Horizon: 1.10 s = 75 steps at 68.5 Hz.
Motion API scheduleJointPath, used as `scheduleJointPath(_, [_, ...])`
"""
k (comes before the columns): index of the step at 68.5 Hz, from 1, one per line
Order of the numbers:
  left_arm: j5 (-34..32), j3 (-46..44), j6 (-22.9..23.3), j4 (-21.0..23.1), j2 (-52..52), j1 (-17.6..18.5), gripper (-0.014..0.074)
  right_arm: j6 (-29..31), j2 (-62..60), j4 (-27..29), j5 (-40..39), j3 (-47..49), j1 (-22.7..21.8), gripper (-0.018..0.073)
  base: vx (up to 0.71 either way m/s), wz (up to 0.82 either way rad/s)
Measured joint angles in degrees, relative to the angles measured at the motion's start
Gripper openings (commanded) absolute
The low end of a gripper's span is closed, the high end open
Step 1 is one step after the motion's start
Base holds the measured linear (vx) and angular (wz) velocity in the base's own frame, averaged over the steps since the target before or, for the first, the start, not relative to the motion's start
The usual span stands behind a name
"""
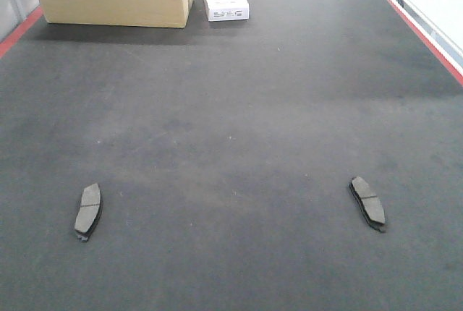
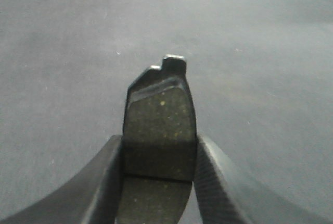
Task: Move and align brake pads A on conveyor
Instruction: 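Approach the black conveyor belt holding both brake pads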
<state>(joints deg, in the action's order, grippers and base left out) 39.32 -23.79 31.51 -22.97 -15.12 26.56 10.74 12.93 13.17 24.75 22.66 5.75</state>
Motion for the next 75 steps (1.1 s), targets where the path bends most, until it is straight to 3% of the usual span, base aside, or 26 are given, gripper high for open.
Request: scheduleJointPath(75, [0.0, 0.0, 0.0, 0.0, 0.0, 0.0, -0.0006, 0.0, 0.0, 0.0, 0.0, 0.0, 0.0, -0.0007, 0.03, 0.0])
